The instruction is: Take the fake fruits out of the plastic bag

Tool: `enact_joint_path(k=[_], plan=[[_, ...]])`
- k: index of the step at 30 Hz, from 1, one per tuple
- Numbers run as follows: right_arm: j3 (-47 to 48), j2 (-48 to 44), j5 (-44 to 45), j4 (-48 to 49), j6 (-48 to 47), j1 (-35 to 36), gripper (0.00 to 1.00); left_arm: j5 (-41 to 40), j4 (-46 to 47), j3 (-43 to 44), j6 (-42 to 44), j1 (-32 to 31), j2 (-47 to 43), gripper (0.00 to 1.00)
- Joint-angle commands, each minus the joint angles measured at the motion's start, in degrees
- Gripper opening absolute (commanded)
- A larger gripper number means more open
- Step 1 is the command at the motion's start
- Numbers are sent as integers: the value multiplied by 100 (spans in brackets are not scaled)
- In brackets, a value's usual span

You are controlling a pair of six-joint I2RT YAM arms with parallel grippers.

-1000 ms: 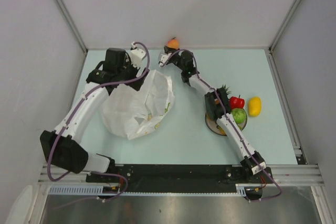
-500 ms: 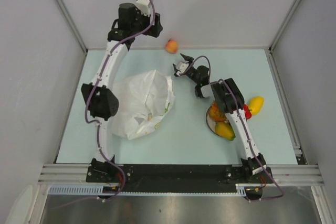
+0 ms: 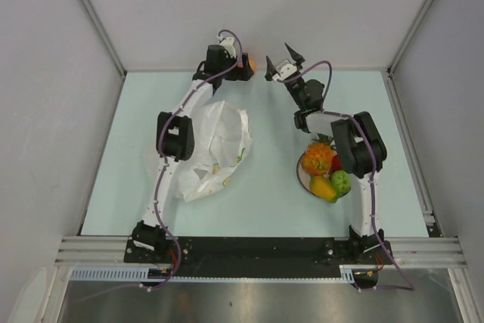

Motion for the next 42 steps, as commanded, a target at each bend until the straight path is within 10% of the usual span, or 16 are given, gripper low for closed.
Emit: enact_joint_path(k=[1,8,21,33,42], plan=[[-470,-690,1068,52,106,3,76,47,1438,435,-548,-73,183,100],[-884,-1297,1414,-739,167,-49,76,-1481,1722,479,-1118,-249,404,100],[-875,-1719,1194,-2215,10,-234,74,-675,2202,-950,-3753,-92,351,100],[-875,-1798,1361,-3069,-52,-225,73,-1385,2083,434,-5267,-205,1476,100],[-858,-1728,1343,-3016,-237,-190,73,-1940,1704,506,-5558,-267,1476,47]])
